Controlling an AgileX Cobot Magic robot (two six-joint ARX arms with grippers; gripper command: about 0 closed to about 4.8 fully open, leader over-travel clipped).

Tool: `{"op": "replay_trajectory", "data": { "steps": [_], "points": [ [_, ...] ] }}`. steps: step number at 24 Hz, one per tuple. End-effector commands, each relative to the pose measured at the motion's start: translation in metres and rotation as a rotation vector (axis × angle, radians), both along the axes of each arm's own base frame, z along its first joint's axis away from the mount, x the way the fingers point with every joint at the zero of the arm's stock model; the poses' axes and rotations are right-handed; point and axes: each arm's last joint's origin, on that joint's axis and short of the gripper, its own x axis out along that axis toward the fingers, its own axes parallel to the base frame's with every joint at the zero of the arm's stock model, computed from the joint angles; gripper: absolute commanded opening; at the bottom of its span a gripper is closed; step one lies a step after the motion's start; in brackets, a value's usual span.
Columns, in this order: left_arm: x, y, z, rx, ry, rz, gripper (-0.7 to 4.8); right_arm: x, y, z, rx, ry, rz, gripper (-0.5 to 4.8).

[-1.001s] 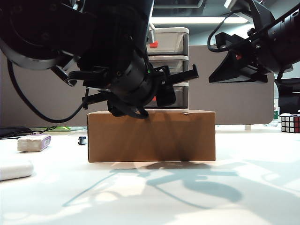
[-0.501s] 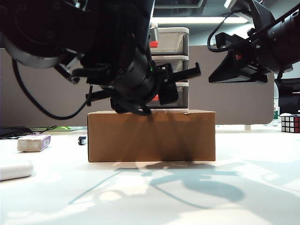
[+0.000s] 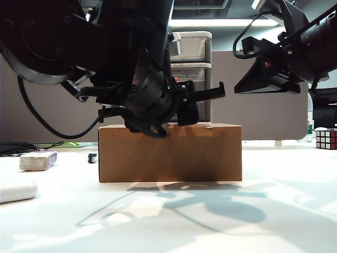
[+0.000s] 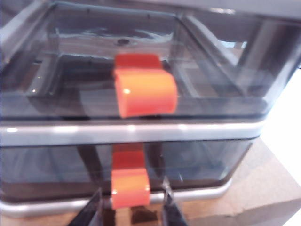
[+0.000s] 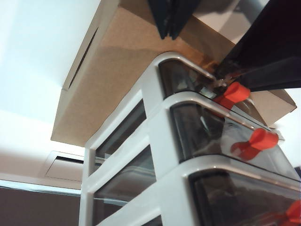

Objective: Open the third layer of the drawer on the table, pick up the earphone case on the table and put it in, and finally close the drawer.

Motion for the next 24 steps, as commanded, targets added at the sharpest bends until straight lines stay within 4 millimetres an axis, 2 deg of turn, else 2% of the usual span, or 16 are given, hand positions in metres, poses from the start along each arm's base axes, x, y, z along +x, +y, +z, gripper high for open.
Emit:
{"op": "replay_trajectory", "data": {
  "steps": [1,3,18,21,22,24],
  "points": [
    [0.0015,-0.0026,0.0056,0.004,-0.028,-0.005,1.52,0.0003,0.0002,0.0014,-0.001,-0.007,0.002,-0.05],
    [0.002,-0.0016,0.0073,0.02,-0.05,0.035,1.52,0.0002,0.0001,0.001,-0.002,-0.005,0.002,-0.05],
    [0.0015,-0.0023,0.0086,0.04,-0.066,0.027,1.51,0.0002,0.0001,0.001,-0.002,-0.004,0.001,-0.05],
    [0.0015,-0.0025,0.0091,0.034,-0.069,0.02,1.42,0.0002,0.0001,0.001,-0.002,-0.004,0.002,-0.05],
    [0.0015,-0.0025,0.0092,0.037,-0.07,0.02,1.1,0.0002,0.0001,0.001,-0.002,-0.004,0.002,-0.05],
    [0.0015,-0.0025,0.0092,0.036,-0.07,0.02,0.97,0.0001,0.0003,0.001,-0.001,-0.004,0.002,-0.05]
  ]
}}
